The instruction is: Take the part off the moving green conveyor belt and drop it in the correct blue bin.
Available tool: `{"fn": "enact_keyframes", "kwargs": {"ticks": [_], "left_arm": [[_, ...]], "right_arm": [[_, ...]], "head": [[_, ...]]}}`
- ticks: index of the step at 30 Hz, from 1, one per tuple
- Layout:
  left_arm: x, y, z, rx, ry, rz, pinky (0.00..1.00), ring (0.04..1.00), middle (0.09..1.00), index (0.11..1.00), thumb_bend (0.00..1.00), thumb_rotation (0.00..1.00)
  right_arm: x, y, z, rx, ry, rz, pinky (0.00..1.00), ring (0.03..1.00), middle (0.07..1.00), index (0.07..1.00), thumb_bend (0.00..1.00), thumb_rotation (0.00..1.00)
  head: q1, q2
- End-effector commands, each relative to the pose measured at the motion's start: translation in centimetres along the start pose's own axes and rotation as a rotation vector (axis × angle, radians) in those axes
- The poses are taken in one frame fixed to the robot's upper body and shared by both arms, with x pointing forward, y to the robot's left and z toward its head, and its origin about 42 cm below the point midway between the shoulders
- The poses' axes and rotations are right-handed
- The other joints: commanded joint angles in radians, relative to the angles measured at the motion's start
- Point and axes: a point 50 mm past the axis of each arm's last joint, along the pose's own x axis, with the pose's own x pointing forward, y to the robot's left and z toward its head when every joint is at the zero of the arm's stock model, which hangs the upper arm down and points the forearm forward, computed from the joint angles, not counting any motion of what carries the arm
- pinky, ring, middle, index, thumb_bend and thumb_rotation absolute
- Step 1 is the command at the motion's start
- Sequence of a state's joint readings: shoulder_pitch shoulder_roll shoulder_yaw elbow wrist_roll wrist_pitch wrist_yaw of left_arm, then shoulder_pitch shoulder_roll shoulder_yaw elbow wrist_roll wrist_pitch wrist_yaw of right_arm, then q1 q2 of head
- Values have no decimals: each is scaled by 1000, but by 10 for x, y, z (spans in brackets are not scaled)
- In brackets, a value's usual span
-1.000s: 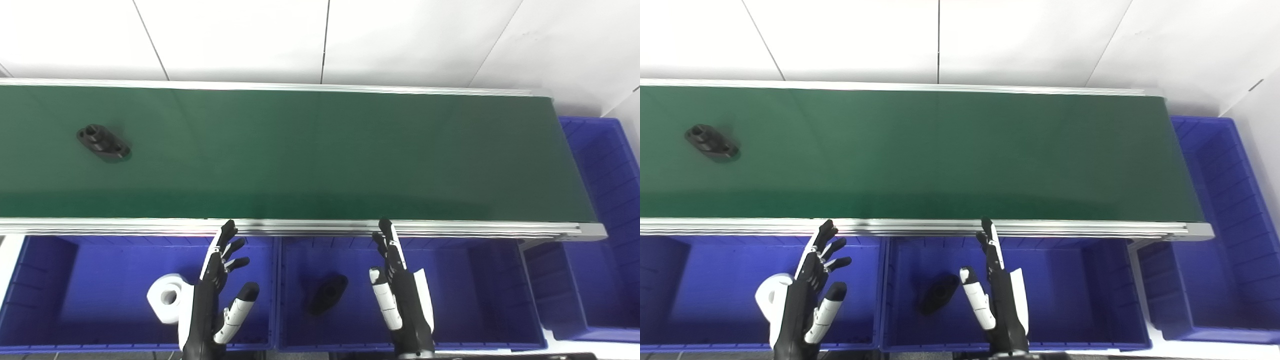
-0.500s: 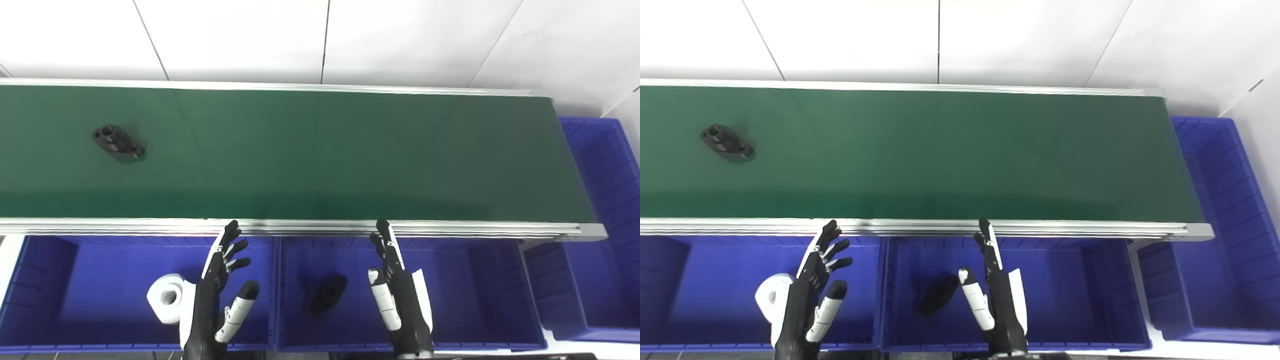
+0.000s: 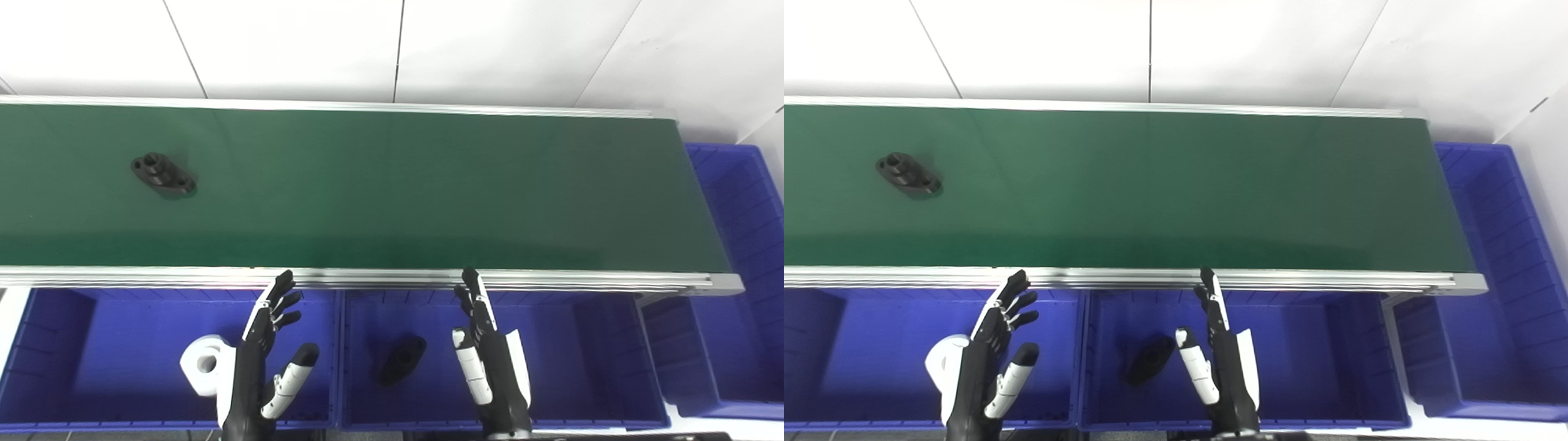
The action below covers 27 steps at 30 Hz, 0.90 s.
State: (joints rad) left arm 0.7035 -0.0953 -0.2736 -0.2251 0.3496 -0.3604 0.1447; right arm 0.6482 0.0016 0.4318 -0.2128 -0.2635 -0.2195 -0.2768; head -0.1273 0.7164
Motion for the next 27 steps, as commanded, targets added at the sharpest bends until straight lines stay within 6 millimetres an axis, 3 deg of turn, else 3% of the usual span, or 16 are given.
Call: {"fn": "enact_keyframes", "kwargs": {"ticks": [1, 9, 15, 19, 27], "left_arm": [[3, -14, 9, -46, -46, 20, 742, 822, 880, 878, 649, 858], [1, -17, 6, -35, -47, 6, 720, 818, 878, 878, 651, 859], [-1, -23, 5, -2, -8, -60, 724, 846, 920, 912, 651, 876], [0, -28, 2, 0, 3, -97, 673, 831, 900, 901, 636, 832], [2, -38, -1, 1, 18, -124, 647, 815, 887, 877, 651, 808]], "right_arm": [[-2, 46, 19, 136, -51, -1, 969, 954, 988, 995, 706, 1000], [-5, 42, 16, 148, -50, 19, 993, 970, 1000, 1000, 691, 1000], [-6, 31, 7, 153, -37, 26, 1000, 981, 1000, 1000, 697, 1000], [-5, 19, -1, 125, -51, 37, 1000, 994, 1000, 1000, 706, 1000], [-2, 7, -5, 101, -69, 12, 999, 984, 1000, 1000, 725, 1000]], "head": [[2, -1], [27, -41], [105, -109], [156, -149], [199, -174]]}}
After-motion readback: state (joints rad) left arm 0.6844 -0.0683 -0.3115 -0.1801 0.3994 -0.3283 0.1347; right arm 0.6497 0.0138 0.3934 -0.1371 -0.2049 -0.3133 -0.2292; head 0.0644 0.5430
